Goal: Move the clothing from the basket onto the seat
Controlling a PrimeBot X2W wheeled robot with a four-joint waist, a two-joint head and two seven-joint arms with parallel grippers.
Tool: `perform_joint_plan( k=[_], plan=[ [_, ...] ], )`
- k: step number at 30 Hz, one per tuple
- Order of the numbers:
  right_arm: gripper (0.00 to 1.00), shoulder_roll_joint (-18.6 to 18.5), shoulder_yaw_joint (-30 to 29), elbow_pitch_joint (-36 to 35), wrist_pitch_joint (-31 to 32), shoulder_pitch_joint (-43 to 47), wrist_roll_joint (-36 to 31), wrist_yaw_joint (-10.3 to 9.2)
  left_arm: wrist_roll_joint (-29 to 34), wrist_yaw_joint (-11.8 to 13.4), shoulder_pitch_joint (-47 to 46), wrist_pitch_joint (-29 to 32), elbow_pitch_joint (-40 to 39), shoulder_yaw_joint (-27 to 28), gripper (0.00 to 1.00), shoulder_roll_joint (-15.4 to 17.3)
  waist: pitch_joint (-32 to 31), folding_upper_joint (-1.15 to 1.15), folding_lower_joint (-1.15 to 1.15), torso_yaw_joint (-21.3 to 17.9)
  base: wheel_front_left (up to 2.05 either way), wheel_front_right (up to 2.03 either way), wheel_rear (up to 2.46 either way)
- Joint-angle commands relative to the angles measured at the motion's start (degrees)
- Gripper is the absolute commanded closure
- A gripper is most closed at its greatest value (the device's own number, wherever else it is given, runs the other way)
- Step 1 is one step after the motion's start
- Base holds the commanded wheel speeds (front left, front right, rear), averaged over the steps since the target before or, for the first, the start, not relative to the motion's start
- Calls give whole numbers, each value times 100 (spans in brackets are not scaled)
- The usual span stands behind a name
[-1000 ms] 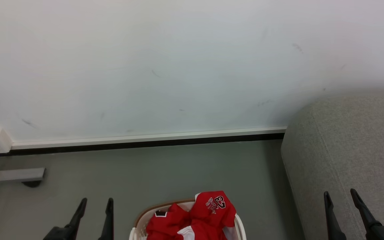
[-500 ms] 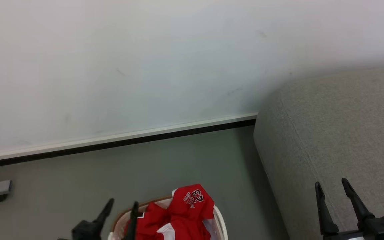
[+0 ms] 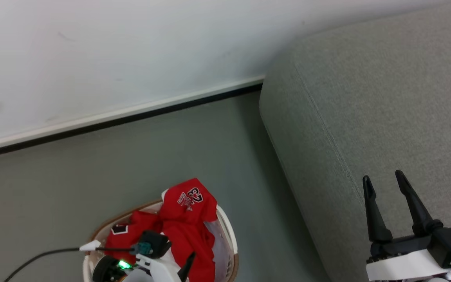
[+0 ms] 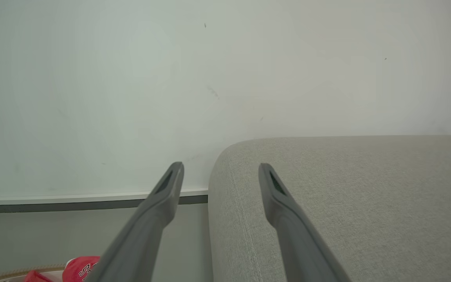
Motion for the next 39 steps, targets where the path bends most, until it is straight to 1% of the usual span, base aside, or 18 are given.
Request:
perform_joint_plan(
  k=[1,4,10,13,21,28,33,37,38,39],
  plan=[
    [0,-4,18,-77,-14,-139,64,-12,-105,11,-178,153,171,-163,0,121,499,0,-1,-381,0,0,0],
    [0,-3,44,-221,-15,-281,182,-12,-250,9,-451,374,434,-518,0,226,839,0,-1,-542,0,0,0],
    [0,-3,90,-520,-15,-532,470,-12,-356,10,-938,591,949,-873,0,429,1551,0,-1,-778,0,0,0],
    [0,-2,143,-600,-14,-631,632,-12,-413,10,-1094,670,1155,-1013,0,502,1820,0,-1,-835,0,0,0],
    [0,-3,230,-765,-15,-850,836,-12,-537,10,-1542,580,1281,-1631,0,736,2418,0,-1,-842,0,0,0],
    [0,-3,221,-913,-14,-949,945,-12,-594,9,-1975,605,1445,-2131,0,1034,2852,0,-1,-861,0,0,0],
    [0,-2,214,-985,-15,-978,967,-12,-641,9,-2268,619,1530,-2485,0,1145,3145,0,-1,-852,0,0,0],
    [0,-2,228,-1016,-15,-995,932,-12,-755,8,-2381,649,1571,-2791,0,1148,3335,0,-1,-832,0,0,0],
    [0,-3,222,-1022,-14,-999,910,-12,-822,8,-2418,626,1567,-2870,44,1141,3362,0,-1,-816,0,0,0],
    [0,-2,218,-1026,-14,-1003,892,-12,-885,9,-2449,598,1572,-2934,100,1141,3380,0,-1,-803,0,0,0]
  ],
)
